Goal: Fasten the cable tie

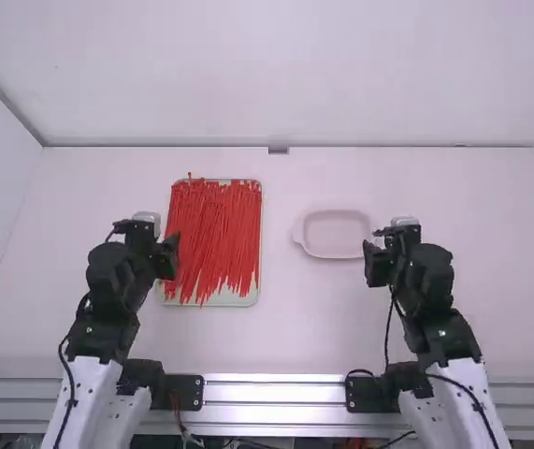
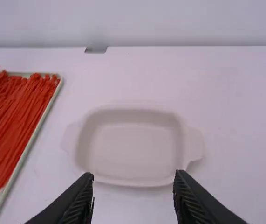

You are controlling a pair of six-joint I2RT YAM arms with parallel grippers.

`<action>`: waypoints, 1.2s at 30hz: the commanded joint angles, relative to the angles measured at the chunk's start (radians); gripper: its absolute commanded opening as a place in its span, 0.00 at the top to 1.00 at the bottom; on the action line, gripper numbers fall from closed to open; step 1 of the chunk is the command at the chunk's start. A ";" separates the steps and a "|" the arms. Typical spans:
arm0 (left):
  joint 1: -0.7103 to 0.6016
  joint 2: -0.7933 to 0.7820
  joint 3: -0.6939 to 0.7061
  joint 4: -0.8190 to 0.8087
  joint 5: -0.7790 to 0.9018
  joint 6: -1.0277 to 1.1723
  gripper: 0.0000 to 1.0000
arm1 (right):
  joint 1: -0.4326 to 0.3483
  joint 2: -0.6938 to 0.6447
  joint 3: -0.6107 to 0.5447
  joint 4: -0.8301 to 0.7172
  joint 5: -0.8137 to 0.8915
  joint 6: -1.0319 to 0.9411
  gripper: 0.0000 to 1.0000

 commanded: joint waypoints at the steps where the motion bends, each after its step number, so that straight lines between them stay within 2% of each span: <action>1: -0.007 0.069 0.078 -0.024 0.036 -0.026 0.49 | 0.031 0.075 0.094 -0.030 -0.026 0.022 0.48; 8: -0.010 0.263 0.255 -0.191 -0.009 -0.043 0.34 | 0.145 0.279 0.277 -0.178 0.011 0.036 0.33; 12: -0.012 0.342 0.340 -0.274 0.012 -0.058 0.26 | 0.174 0.354 0.365 -0.277 0.041 0.053 0.26; 17: -0.013 0.442 0.444 -0.353 0.029 -0.058 0.18 | 0.158 0.437 0.470 -0.396 0.034 0.066 0.18; 26: -0.016 0.581 0.574 -0.419 0.050 -0.071 0.07 | 0.117 0.568 0.600 -0.499 -0.022 0.032 0.07; 36: -0.016 0.653 0.640 -0.463 0.061 -0.053 0.01 | 0.092 0.639 0.643 -0.508 -0.036 0.073 0.02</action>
